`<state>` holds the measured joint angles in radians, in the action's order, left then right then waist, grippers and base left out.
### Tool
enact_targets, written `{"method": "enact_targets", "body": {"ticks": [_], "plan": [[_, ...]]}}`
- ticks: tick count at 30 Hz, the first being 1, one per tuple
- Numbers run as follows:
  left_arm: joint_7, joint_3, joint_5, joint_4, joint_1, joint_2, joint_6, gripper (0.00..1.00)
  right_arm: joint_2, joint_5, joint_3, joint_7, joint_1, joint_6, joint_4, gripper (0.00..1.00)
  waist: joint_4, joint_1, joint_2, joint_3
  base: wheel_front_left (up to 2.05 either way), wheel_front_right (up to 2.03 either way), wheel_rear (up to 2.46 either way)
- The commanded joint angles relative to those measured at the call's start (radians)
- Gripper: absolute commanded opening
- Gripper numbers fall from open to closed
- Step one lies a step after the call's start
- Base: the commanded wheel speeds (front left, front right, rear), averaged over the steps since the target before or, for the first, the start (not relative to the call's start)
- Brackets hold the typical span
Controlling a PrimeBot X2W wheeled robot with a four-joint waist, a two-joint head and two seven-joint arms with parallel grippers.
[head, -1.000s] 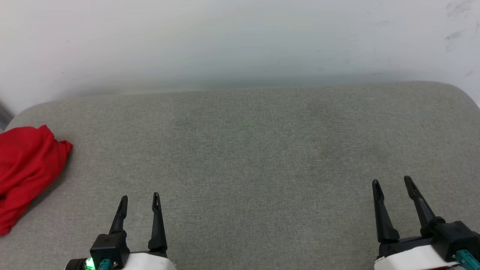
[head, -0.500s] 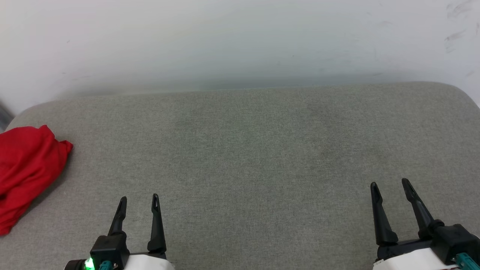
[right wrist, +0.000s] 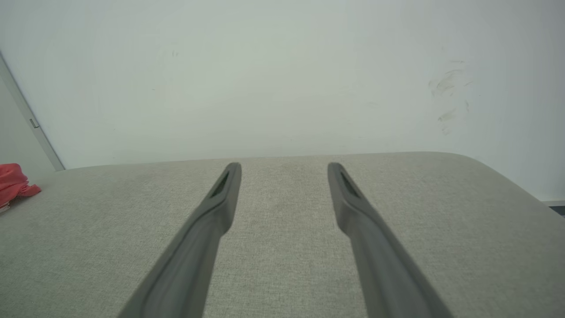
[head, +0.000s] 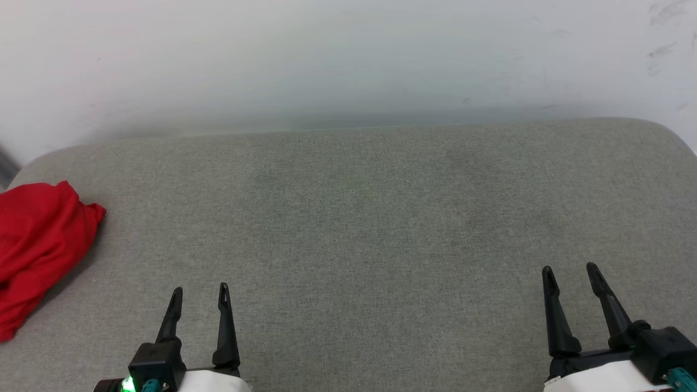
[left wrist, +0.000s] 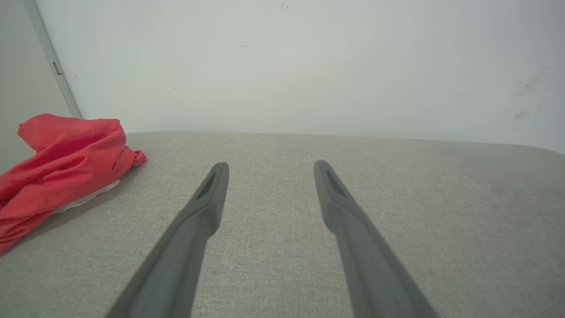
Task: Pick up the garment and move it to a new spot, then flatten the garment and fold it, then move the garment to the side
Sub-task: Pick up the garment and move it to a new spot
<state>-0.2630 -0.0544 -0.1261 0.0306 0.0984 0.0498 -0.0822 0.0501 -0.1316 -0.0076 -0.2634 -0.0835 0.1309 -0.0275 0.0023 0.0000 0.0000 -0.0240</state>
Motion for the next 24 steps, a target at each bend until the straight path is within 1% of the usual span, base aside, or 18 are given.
{"method": "enact_targets", "body": {"ticks": [1, 8, 12, 17, 24], "plan": [[-0.003, 0.003, -0.001, 0.001, 0.003, 0.001, -0.001, 1.0, 0.0, -0.001, -0.001, -0.002, -0.008, 0.0, -0.001, 1.0, 0.001, 0.0, 0.0, 0.0, 0.0, 0.0, 0.0], [-0.003, 0.008, -0.005, 0.001, 0.0, 0.001, -0.001, 1.0, 0.0, 0.003, 0.005, -0.002, -0.01, 0.0, 0.0, 1.0, 0.009, 0.0, 0.0, 0.001, 0.0, 0.0, 0.0], [-0.003, 0.013, -0.005, -0.002, -0.006, 0.001, -0.006, 1.0, 0.0, 0.011, 0.01, -0.002, -0.01, 0.0, 0.004, 1.0, 0.026, 0.0, 0.0, -0.003, 0.0, 0.0, 0.0], [-0.003, 0.024, -0.004, -0.006, -0.014, 0.001, -0.003, 1.0, 0.0, 0.02, 0.015, -0.002, -0.008, 0.0, 0.005, 1.0, 0.067, 0.0, 0.0, -0.006, 0.0, 0.0, 0.0], [-0.003, 0.044, -0.011, -0.012, -0.01, 0.001, -0.014, 1.0, 0.0, 0.035, 0.026, -0.002, -0.007, 0.0, 0.009, 1.0, 0.14, 0.0, 0.0, -0.01, 0.0, 0.0, 0.0]]}}
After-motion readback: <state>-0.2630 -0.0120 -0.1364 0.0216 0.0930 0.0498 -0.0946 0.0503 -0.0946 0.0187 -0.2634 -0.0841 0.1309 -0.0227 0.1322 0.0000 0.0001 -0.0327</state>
